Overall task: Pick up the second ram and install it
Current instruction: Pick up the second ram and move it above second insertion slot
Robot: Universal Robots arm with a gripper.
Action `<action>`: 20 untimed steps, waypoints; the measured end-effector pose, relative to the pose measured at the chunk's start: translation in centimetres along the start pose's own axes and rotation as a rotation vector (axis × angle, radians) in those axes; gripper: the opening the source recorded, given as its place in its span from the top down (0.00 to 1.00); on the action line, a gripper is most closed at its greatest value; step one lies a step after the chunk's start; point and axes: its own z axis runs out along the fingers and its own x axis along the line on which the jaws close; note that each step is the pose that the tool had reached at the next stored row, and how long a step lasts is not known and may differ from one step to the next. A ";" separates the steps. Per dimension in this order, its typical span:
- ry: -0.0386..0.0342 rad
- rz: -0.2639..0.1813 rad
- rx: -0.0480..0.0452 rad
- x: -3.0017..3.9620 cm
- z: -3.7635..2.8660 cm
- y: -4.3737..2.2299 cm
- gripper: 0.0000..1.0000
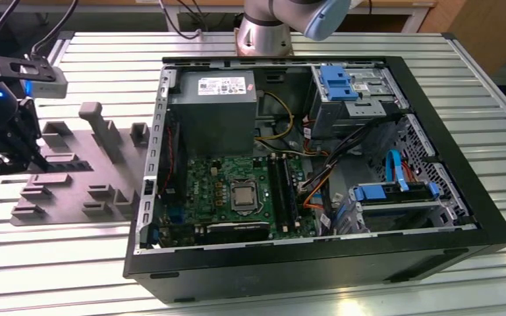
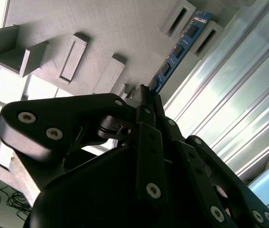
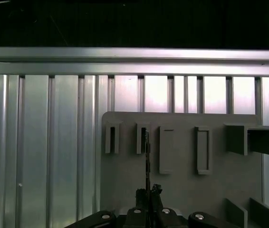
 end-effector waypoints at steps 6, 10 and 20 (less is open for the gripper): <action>0.0000 0.000 -0.0001 -0.01 -0.46 0.01 0.86; 0.0000 0.000 0.0000 -0.02 -0.84 0.02 0.86; -0.0001 0.000 0.0000 -0.05 -1.78 0.03 0.86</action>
